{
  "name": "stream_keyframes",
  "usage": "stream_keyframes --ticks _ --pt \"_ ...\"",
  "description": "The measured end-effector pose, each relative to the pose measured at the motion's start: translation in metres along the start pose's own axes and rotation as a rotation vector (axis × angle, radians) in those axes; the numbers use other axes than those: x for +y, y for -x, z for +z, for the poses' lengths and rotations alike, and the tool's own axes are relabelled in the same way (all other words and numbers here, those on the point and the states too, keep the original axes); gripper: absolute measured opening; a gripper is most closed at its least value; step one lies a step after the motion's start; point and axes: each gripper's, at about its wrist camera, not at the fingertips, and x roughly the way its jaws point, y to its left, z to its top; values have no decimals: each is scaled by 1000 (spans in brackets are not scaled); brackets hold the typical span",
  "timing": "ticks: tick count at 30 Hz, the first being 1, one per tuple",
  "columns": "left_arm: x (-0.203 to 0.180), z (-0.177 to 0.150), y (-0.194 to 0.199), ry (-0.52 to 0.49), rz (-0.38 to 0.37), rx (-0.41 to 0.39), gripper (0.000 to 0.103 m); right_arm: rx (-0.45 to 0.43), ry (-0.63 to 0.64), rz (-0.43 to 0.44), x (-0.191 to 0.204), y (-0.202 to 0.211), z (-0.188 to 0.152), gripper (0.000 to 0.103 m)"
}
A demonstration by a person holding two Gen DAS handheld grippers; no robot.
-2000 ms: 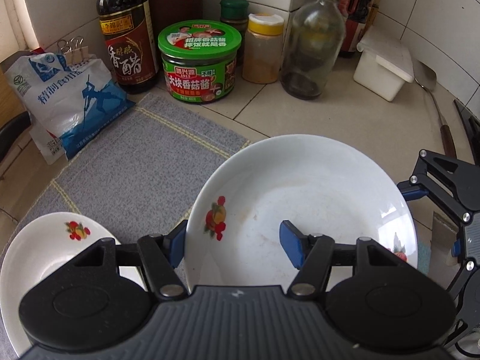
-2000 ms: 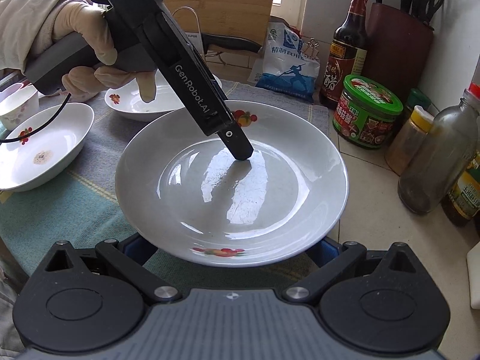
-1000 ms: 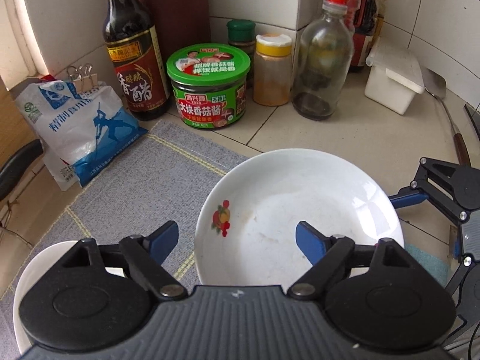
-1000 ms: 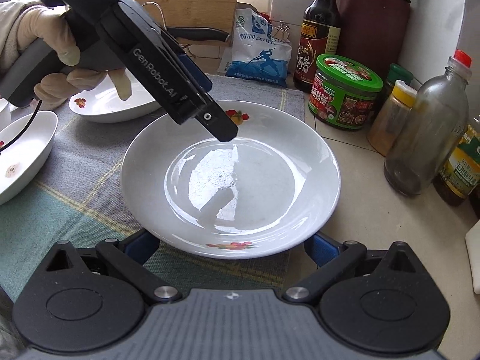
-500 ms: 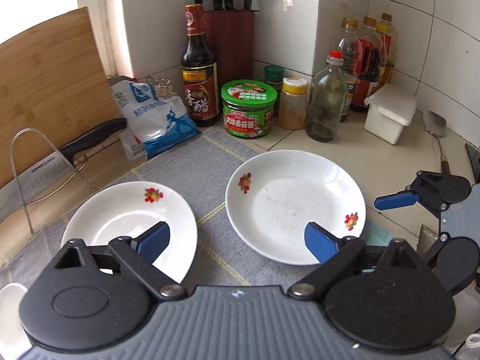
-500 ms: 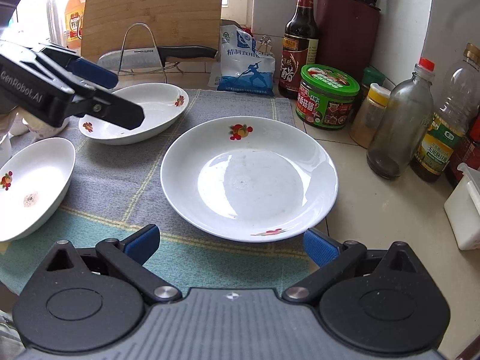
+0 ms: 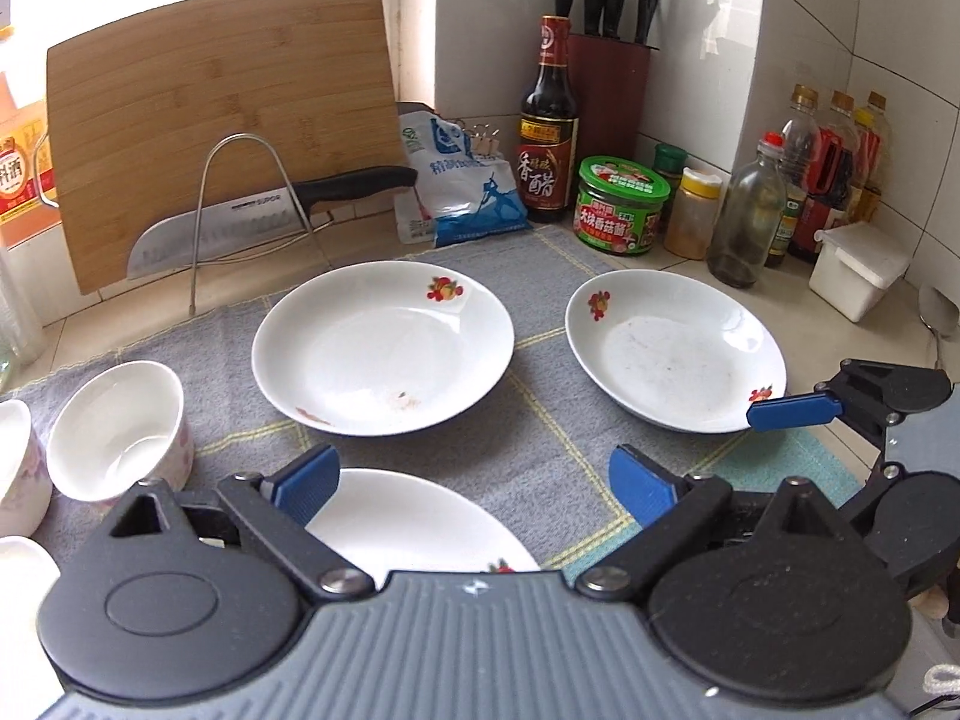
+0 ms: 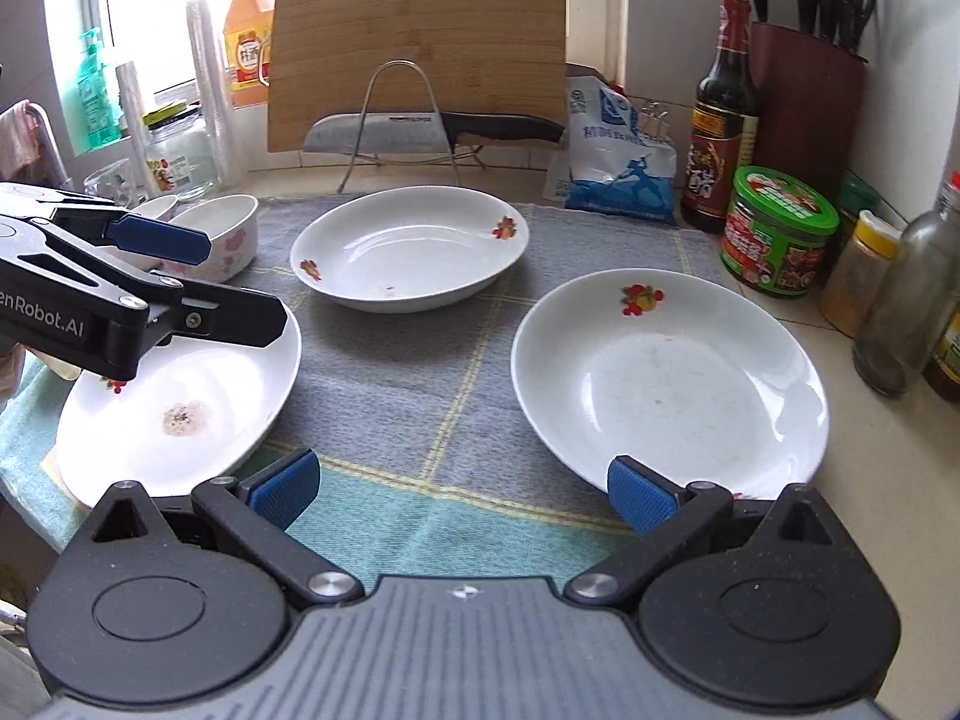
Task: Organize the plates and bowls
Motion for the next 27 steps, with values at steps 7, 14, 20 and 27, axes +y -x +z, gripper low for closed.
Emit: stream_keyframes --ticks 7,14,20,27 --pt "21 -24 19 16 76 8 96 26 10 104 24 -14 6 103" --pt "46 -51 42 52 121 20 96 60 29 192 51 -32 13 103" --pt "62 -79 63 45 136 60 96 123 17 264 71 -56 16 103" --pt "71 -105 72 22 102 123 96 171 44 267 88 -71 19 103"
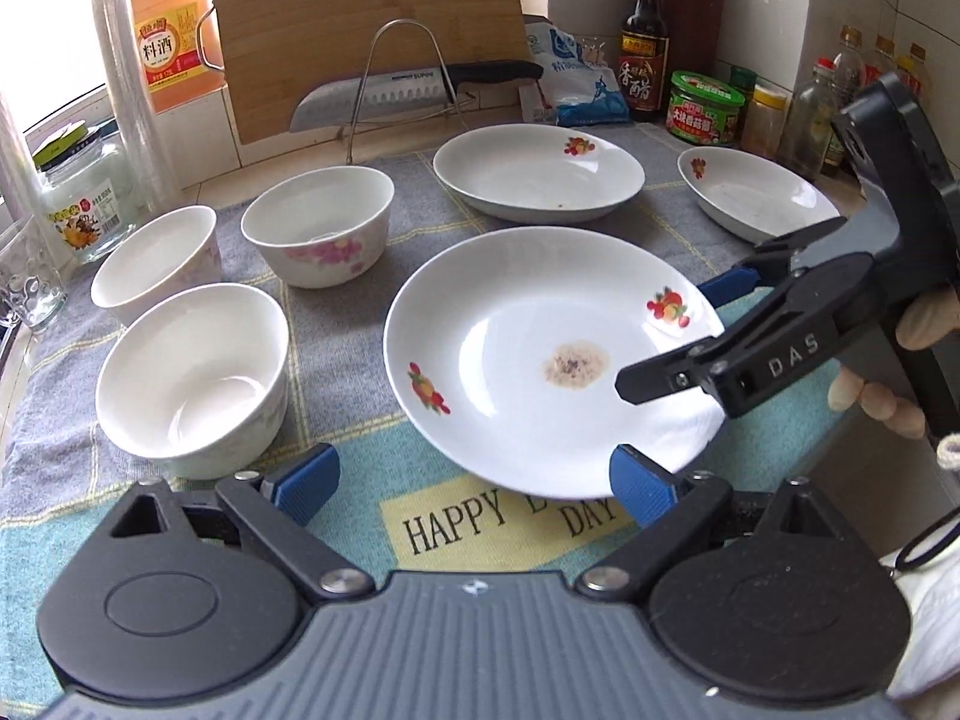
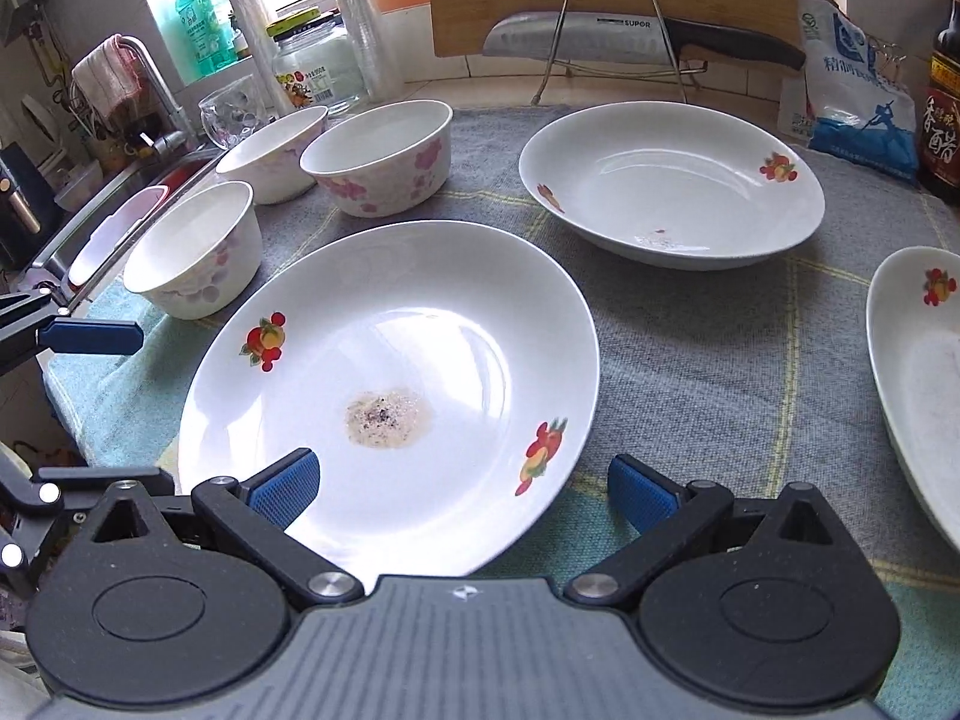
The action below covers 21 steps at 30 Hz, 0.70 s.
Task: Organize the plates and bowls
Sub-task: 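Move the right gripper to the stained white plate rim and close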
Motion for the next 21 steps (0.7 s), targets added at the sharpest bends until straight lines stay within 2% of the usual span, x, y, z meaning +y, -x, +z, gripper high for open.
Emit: stream_keyframes --ticks 9,14,17,21 --pt "1 -18 -28 -64 -41 40 96 39 24 -45 6 -7 7 103" --pt "1 -16 -40 -91 -94 21 97 35 36 -55 8 -7 5 103" --pt "0 -13 -47 -109 -117 9 103 37 57 -67 10 -8 4 103" --pt "1 -10 -51 -145 -158 -9 103 42 70 -80 13 -9 4 103"
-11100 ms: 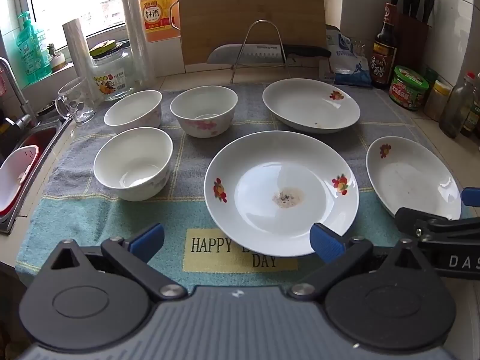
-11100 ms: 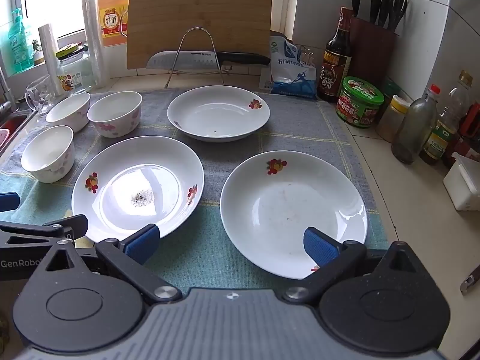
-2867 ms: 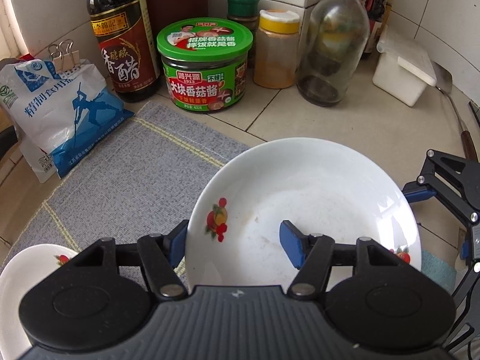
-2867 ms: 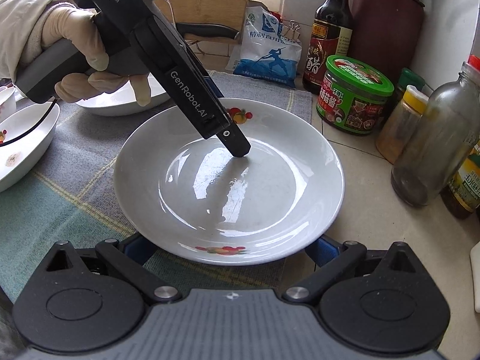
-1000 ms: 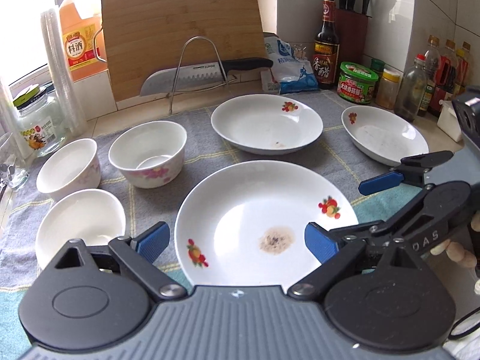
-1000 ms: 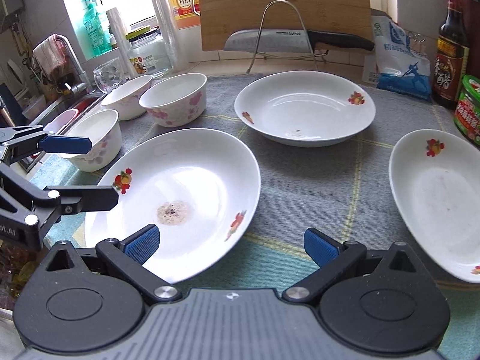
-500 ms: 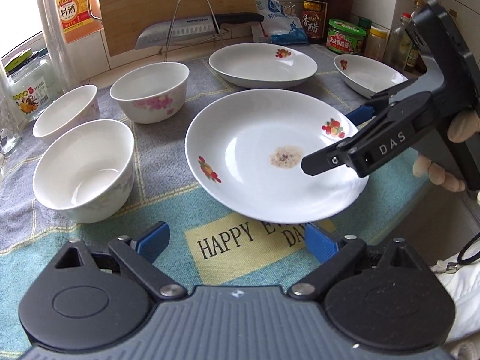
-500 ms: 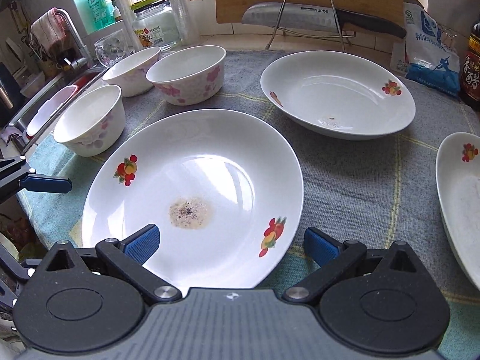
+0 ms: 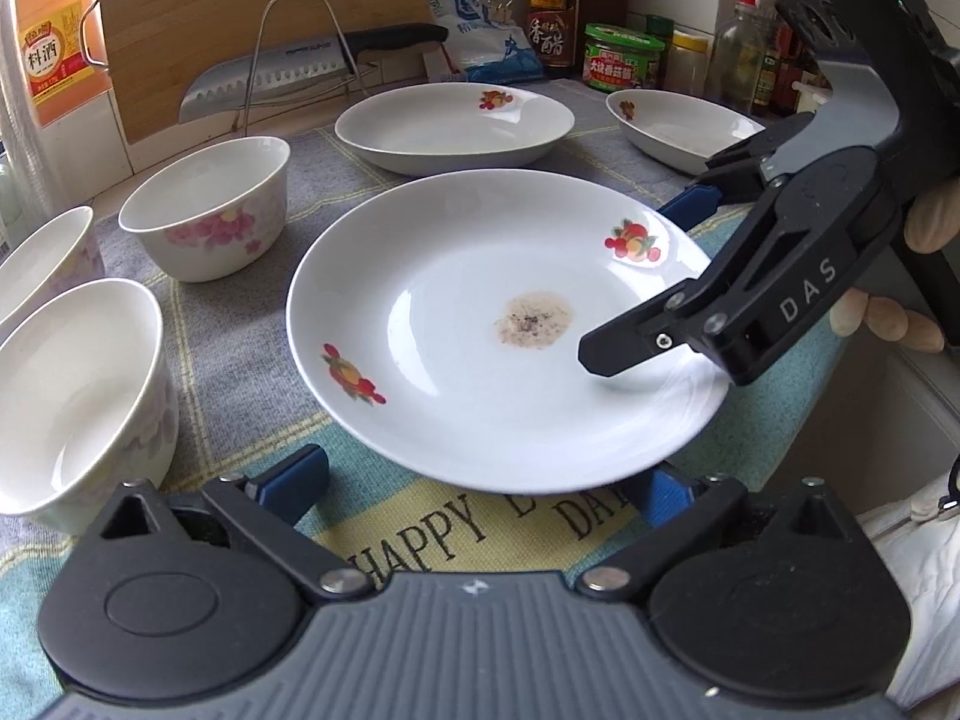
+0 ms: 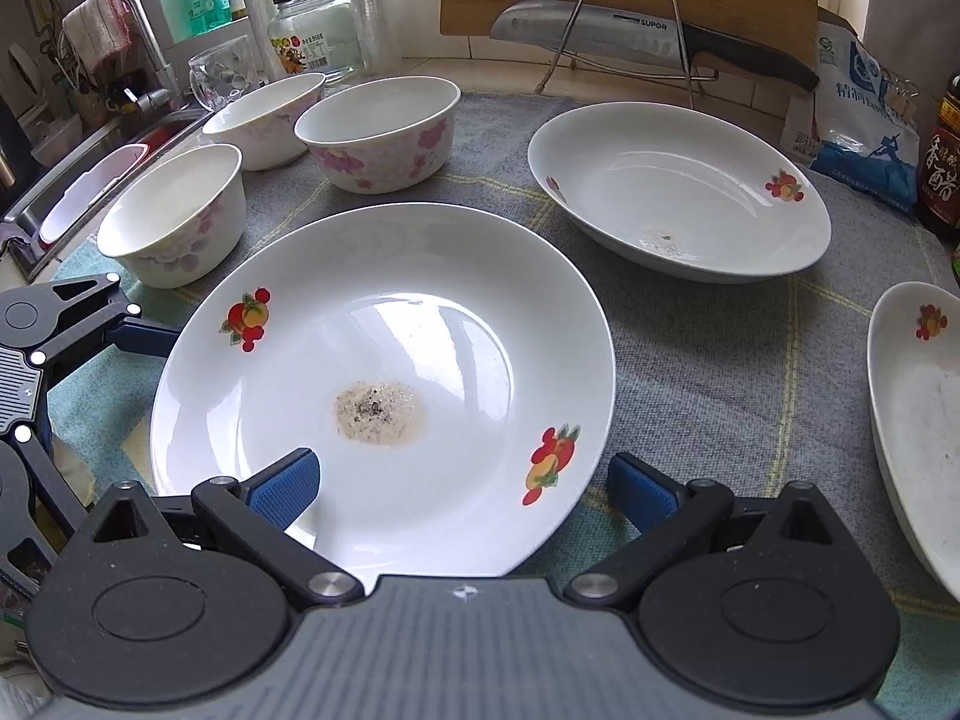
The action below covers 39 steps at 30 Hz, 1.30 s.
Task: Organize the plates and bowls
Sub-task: 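Move the right gripper to the stained white plate rim and close, then lift the stained plate with the right gripper toward another white plate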
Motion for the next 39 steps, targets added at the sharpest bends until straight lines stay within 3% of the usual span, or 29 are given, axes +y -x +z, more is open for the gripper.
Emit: stream_keyframes --ticks 9,21,39 --pt "3 -6 1 -41 -37 -50 103 10 3 27 -5 0 3 103" --pt "5 -4 1 -63 -57 -49 103 51 65 67 -10 -7 17 103" --pt "9 -3 -3 -117 -104 -48 103 117 73 258 -28 -23 52 103"
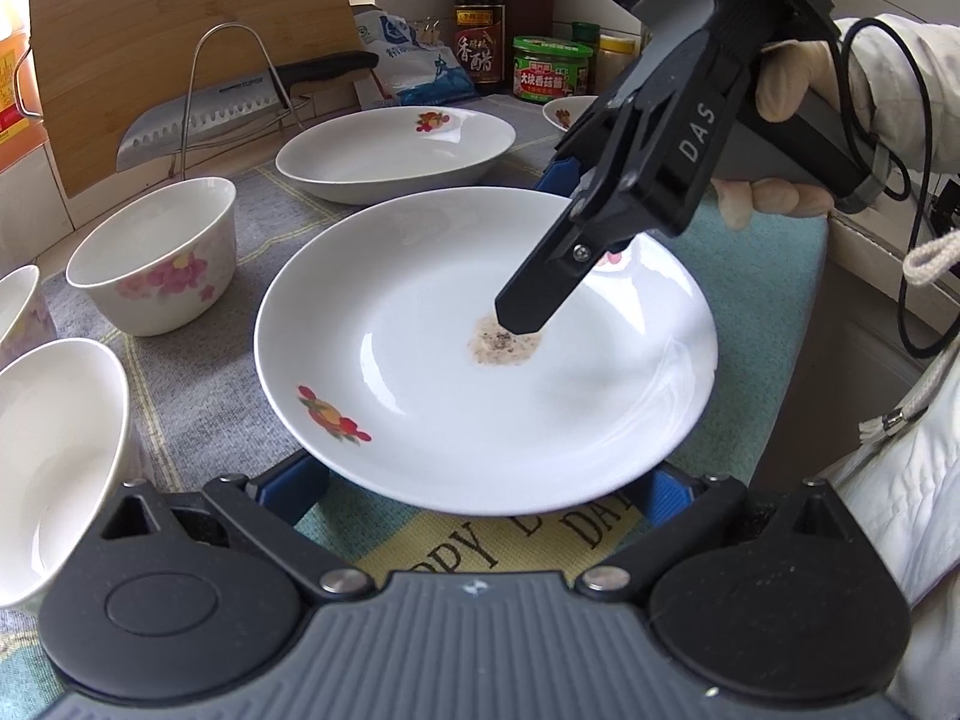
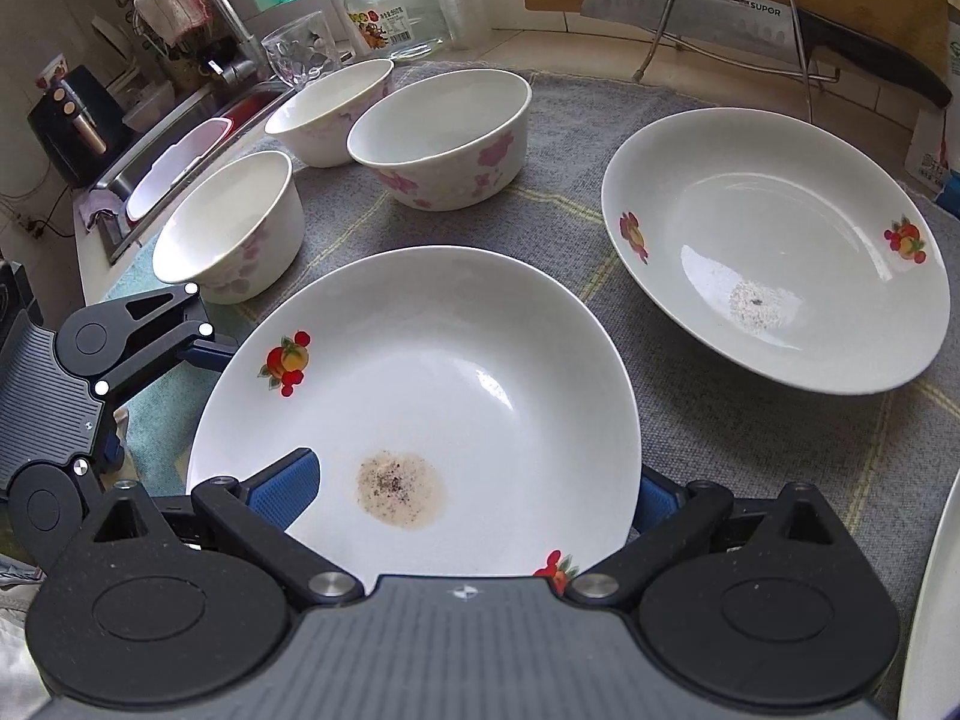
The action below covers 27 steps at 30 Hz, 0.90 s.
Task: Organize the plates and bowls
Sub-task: 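Lift the stained plate with the right gripper toward another white plate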
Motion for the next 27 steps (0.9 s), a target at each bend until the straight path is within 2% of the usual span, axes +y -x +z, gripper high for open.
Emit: stream_keyframes --ticks 4,8,27 --pt "2 2 -1 -5 -6 5 103 24 -41 46 -7 1 6 103" --pt "3 2 -2 -10 -12 8 103 46 -144 96 -18 1 12 103" --pt "4 4 -5 -51 -24 -2 103 116 -152 176 -27 -3 23 103"
